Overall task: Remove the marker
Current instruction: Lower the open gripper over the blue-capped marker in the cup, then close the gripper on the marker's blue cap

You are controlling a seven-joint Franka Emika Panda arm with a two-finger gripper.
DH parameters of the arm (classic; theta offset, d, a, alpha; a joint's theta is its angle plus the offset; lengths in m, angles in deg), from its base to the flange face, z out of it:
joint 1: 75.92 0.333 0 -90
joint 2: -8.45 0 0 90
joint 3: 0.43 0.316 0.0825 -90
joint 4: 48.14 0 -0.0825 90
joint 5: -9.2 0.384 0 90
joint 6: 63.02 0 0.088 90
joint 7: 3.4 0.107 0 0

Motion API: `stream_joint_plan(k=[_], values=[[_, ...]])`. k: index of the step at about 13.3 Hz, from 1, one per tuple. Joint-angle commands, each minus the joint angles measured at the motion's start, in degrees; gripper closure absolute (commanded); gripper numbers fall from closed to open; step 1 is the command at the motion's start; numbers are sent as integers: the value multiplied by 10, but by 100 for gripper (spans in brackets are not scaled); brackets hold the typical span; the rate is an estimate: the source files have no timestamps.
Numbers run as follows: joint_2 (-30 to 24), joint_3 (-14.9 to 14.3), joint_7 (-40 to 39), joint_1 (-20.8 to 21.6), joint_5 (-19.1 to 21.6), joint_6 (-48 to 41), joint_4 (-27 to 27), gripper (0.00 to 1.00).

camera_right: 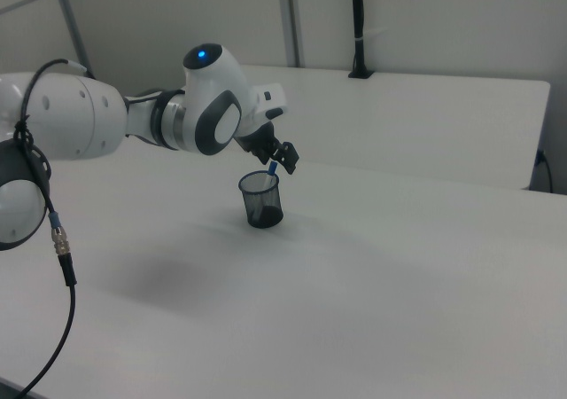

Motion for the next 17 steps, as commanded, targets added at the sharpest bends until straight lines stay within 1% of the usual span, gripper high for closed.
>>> stream_joint_plan(k=[1,3,4,5,6,11,14,17], values=[[26,-3,14,19,4,51,-13,31],[30,-3,38,22,-1,68,-13,32],[34,-3,45,23,-11,72,-13,32],[37,-3,51,27,-20,73,-13,36],[37,-3,56,27,-27,73,-13,47],[34,-3,55,26,-39,73,-13,87],[26,-3,55,26,-39,72,-13,91],[-4,-4,55,24,-39,69,-9,91]])
